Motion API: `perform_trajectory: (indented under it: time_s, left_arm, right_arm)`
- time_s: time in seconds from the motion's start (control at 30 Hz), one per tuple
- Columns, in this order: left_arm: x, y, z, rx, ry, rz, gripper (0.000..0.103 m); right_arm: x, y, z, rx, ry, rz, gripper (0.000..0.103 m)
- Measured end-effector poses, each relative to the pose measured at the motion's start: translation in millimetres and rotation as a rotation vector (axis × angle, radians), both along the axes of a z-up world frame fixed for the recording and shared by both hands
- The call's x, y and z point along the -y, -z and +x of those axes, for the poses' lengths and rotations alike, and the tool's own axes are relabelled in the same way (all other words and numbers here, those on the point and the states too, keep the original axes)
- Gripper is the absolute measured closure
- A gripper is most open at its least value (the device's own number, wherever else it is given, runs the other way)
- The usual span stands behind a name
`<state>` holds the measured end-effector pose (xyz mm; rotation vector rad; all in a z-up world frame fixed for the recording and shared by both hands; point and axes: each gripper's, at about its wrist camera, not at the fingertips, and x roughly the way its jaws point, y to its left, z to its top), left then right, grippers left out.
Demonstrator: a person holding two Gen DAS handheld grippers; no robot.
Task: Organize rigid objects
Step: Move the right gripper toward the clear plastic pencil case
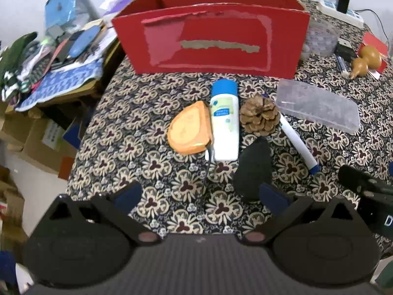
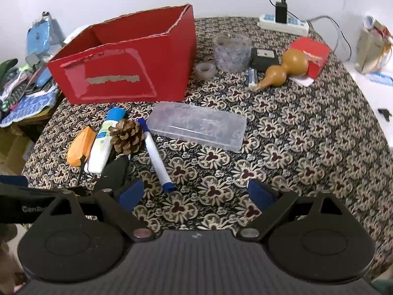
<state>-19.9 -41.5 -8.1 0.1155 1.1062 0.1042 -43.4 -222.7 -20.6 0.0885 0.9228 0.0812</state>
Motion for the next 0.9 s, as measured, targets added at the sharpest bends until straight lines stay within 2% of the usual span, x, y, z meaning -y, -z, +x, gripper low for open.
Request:
perform_trajectory:
  time_s: [0.33,0.9]
  left_arm:
    - [-3,4,16,-0.004,0.098,-0.008,0.001]
    - [-8,4,39,0.003,0.164,-0.023,0.001]
  right_arm:
    - [-6,5,7,-0.033,0.081,0.015,0.023]
    - [-10,7,16,-0.022,0.146,0.004,0.023]
